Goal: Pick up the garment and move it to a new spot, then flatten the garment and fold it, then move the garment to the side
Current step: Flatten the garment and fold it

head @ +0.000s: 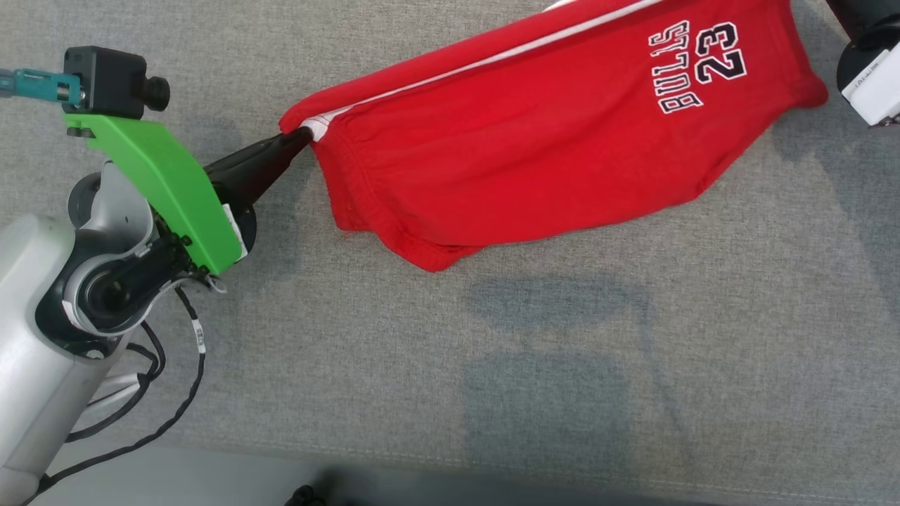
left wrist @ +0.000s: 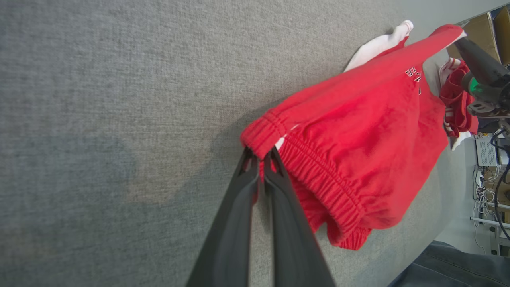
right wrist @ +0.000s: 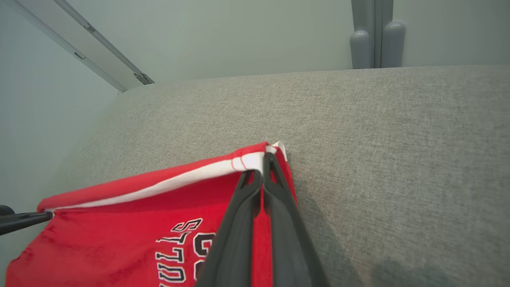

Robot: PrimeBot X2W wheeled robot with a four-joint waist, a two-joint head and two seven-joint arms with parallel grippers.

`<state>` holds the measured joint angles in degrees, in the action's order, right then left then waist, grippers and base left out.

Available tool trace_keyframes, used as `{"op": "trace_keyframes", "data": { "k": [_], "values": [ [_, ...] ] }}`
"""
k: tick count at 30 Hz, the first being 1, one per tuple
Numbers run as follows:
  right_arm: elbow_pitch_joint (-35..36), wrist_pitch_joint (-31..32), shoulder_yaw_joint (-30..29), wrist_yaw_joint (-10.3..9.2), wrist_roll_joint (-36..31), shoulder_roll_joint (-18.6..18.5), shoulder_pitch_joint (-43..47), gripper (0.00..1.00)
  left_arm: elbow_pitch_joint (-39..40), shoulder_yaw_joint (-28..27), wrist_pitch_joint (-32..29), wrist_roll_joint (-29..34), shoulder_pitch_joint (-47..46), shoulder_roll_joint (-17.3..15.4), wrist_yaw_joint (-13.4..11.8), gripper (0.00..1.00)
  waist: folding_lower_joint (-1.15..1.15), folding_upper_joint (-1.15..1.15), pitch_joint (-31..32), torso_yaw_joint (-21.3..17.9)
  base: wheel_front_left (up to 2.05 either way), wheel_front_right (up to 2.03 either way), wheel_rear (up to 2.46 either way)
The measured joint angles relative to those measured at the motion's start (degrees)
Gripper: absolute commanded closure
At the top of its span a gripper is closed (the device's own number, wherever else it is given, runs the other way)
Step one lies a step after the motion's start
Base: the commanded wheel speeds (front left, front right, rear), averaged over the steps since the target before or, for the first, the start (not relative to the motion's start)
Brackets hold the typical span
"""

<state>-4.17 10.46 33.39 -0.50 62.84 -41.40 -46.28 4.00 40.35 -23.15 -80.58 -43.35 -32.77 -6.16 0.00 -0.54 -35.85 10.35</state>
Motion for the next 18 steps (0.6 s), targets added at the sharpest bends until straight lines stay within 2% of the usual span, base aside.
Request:
{"op": "trace_keyframes", "data": {
  "k": [1, 2, 3, 4, 5, 10, 15, 18],
  "values": [
    [-0.41, 0.0, 0.12, 0.01, -0.4, 0.21, -0.31, 0.88, -0.68, 0.03, 0.01, 0.2, -0.19, 0.14, -0.2, 0.96, 0.0, 0.0, 0.0, -0.02, 0.0, 0.0, 0.0],
    [-0.86, 0.0, 0.21, 0.18, -0.48, 0.52, -0.57, 0.79, -1.49, 0.13, 0.0, 0.32, -0.3, 0.27, -0.42, 0.85, 0.0, 0.0, 0.01, -0.04, 0.0, 0.0, 0.0],
    [-1.36, -0.01, 0.42, 0.48, -0.51, 0.8, -0.8, 0.65, -2.02, 0.26, 0.01, 0.6, -0.35, 0.53, -0.43, 0.65, 0.0, 0.0, 0.03, -0.06, 0.0, 0.0, 0.0],
    [-1.81, -0.13, 0.64, 0.62, -0.94, 1.21, -1.01, 0.35, -2.64, 0.25, 0.09, 0.63, -0.36, 0.98, -0.43, 0.19, 0.0, 0.0, 0.05, -0.08, 0.0, 0.0, 0.0],
    [-2.23, -0.51, 0.68, 0.67, -1.3, 1.7, -1.29, 0.0, -3.14, 0.31, 0.43, 0.71, -0.39, 1.36, -0.43, 0.0, 0.0, 0.0, 0.09, -0.1, 0.0, 0.0, 0.0],
    [-3.88, -1.38, 0.82, 1.18, -1.56, 2.91, -1.66, 0.0, -5.16, 0.42, 0.66, 1.79, -0.65, 2.55, -0.51, 0.0, 0.0, 0.0, 0.44, -0.25, 0.0, 0.0, 0.0],
    [-5.22, -2.44, 1.27, 2.72, -1.55, 4.12, -1.66, 0.0, -5.56, 0.53, 3.19, 4.36, -1.07, 2.74, -0.51, 0.0, 0.0, 0.0, 1.24, -0.54, 0.0, 0.0, 0.0],
    [-6.78, -2.34, 2.3, 3.01, -1.54, 4.0, -1.27, 0.0, -4.56, 0.69, 5.87, 9.48, -1.69, 1.62, -0.51, 0.0, 0.0, 0.0, 2.09, -0.82, 0.0, 0.0, 0.0]
  ]
}}
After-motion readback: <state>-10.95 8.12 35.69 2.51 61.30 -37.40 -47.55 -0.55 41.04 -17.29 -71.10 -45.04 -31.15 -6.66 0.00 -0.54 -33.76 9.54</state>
